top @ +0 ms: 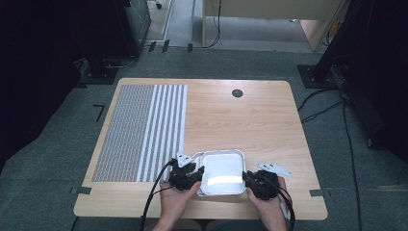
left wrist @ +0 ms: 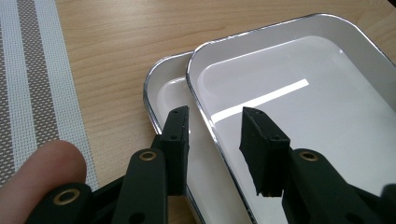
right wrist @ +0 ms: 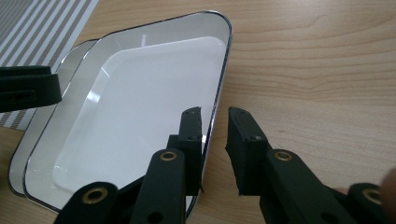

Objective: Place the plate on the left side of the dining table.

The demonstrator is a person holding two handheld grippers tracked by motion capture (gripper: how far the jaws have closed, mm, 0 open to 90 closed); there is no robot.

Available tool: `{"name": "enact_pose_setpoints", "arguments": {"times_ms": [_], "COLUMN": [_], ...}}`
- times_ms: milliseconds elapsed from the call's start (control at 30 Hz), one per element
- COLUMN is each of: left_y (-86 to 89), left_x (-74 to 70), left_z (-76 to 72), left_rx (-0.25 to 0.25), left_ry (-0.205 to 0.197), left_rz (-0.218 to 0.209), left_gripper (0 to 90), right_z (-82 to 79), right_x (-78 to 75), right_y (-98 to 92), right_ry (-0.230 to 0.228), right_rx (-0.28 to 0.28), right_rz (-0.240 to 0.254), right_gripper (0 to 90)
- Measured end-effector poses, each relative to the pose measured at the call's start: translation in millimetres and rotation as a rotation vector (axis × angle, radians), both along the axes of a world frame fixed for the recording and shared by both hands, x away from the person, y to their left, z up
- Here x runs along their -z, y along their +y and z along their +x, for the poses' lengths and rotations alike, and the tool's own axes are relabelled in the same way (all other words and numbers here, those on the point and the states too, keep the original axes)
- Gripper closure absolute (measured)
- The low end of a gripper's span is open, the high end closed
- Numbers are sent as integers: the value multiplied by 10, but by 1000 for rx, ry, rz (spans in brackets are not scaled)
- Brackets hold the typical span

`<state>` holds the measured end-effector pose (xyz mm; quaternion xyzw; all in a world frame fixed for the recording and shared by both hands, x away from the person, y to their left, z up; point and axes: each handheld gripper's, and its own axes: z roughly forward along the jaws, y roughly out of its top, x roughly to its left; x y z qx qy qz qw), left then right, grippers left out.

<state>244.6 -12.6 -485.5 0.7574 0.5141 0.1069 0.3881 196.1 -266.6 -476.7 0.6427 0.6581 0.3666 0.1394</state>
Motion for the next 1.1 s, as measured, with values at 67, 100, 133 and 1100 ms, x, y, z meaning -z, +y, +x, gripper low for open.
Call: {"name": "enact_pose_setpoints", "arguments": {"times_ms": [67, 100, 133, 1100], "left_y": [0, -3, -3, -140], "left_x": [-3, -7, -7, 77], "left_z": [41, 61, 61, 321], "left_rx": [-10, -16, -16, -26], "left_ry": [7, 4, 4, 16], "left_rz": [-3, -1, -1, 53], "left_gripper": [631, 634, 648, 724], "right_z": [-21, -30, -30, -143], "right_x": [-19, -28, -28, 17], "right_y": [-15, -19, -19, 44], "right_ry": [-10, -14, -14, 3], "right_rx": [6, 8, 8, -3], "right_rz": [10, 14, 14, -17], "right_gripper": [749, 745, 745, 827]}}
